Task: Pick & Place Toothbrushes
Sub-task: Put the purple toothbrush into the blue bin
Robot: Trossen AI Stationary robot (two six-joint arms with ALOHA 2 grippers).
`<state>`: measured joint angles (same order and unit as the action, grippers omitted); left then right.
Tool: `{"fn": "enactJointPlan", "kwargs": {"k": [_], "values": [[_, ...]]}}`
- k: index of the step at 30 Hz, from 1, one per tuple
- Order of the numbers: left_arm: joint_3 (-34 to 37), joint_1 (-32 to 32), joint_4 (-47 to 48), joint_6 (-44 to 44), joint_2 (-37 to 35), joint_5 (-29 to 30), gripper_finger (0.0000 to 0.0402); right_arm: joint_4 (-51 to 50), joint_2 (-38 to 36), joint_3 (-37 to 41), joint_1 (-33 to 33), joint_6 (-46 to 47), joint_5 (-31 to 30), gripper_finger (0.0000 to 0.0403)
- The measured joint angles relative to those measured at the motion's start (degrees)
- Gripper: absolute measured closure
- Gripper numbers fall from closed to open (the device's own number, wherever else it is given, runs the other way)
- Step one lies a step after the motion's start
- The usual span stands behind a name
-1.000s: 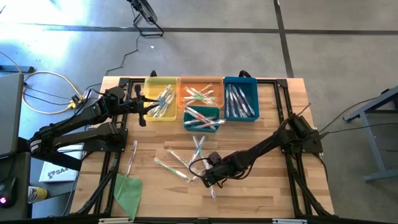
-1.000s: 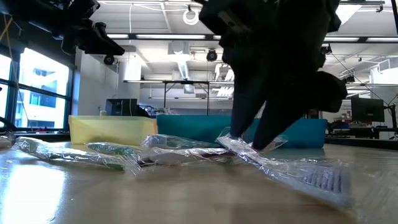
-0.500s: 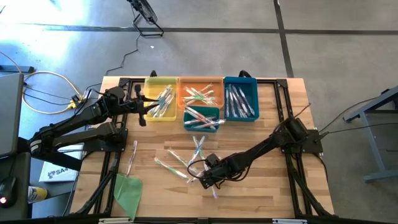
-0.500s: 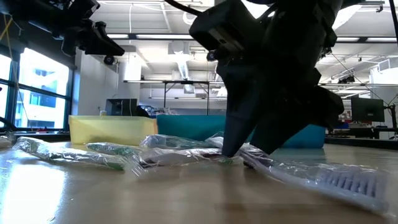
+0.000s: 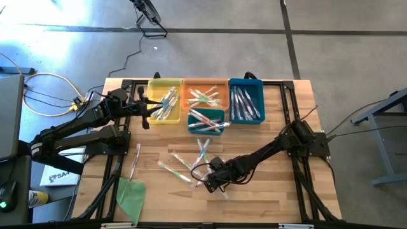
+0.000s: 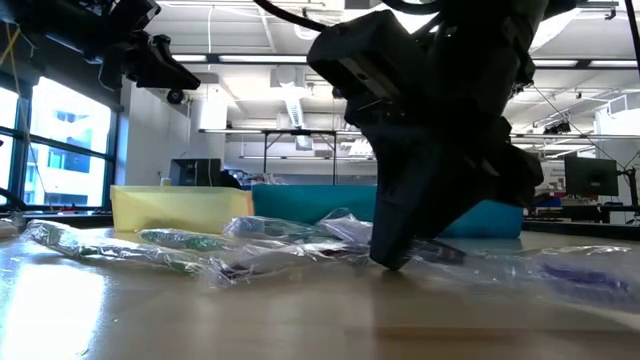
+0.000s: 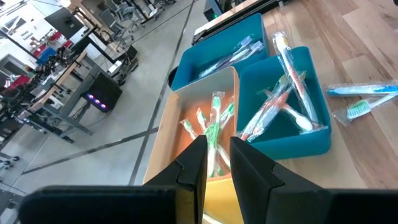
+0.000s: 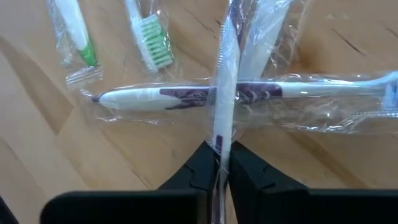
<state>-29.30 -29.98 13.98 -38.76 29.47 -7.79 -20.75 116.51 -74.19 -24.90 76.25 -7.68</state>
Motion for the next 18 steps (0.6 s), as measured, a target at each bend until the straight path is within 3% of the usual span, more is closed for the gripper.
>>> {"fn": "enactJointPlan", "kwargs": {"k": [7,13,18], "values": [[0.0,0.0,0.0,0.0,0.0,0.0,0.0337,3.3,-0.3,0.0,0.1,-4.2,3.2,0.0385],[0.0,0.0,-1.0,-0.2,0.0,-0.1,0.0337,3.5,-1.2,0.0,2.3,-10.7,13.0,0.0385],[0.0,0.0,0.4,0.2,0.0,-0.2,0.0337,3.2,-4.5,0.1,4.5,-16.3,12.8,0.0385]]}}
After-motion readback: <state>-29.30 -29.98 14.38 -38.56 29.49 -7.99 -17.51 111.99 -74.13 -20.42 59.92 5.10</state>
